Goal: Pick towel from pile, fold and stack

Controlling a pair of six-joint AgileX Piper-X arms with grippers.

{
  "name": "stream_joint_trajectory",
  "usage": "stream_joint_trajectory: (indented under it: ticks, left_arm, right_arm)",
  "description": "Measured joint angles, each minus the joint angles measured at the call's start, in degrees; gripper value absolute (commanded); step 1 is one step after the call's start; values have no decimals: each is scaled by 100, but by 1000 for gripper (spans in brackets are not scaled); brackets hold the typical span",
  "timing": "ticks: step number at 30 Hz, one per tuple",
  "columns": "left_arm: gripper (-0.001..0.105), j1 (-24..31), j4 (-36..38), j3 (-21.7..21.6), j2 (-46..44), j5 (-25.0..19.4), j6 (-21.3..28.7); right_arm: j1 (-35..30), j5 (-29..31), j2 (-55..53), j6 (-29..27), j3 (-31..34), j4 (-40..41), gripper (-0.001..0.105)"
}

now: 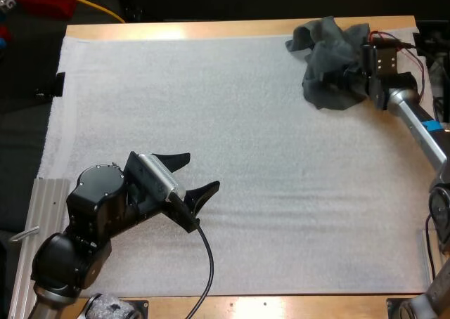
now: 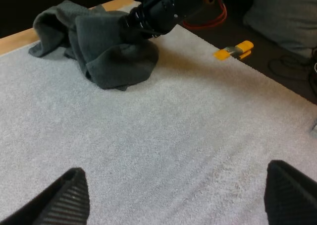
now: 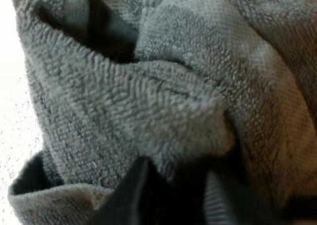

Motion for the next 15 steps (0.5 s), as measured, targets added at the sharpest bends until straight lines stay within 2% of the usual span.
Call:
stream_joint_trajectory:
  ticks: [3, 15]
  left_arm:
    - [71, 0, 0, 0, 0, 0, 0]
    - [71, 0, 0, 0, 0, 0, 0]
  right_arm:
    - [0, 0, -43, 14, 0, 74, 1]
    - [0, 101, -1136, 14, 0, 146, 0]
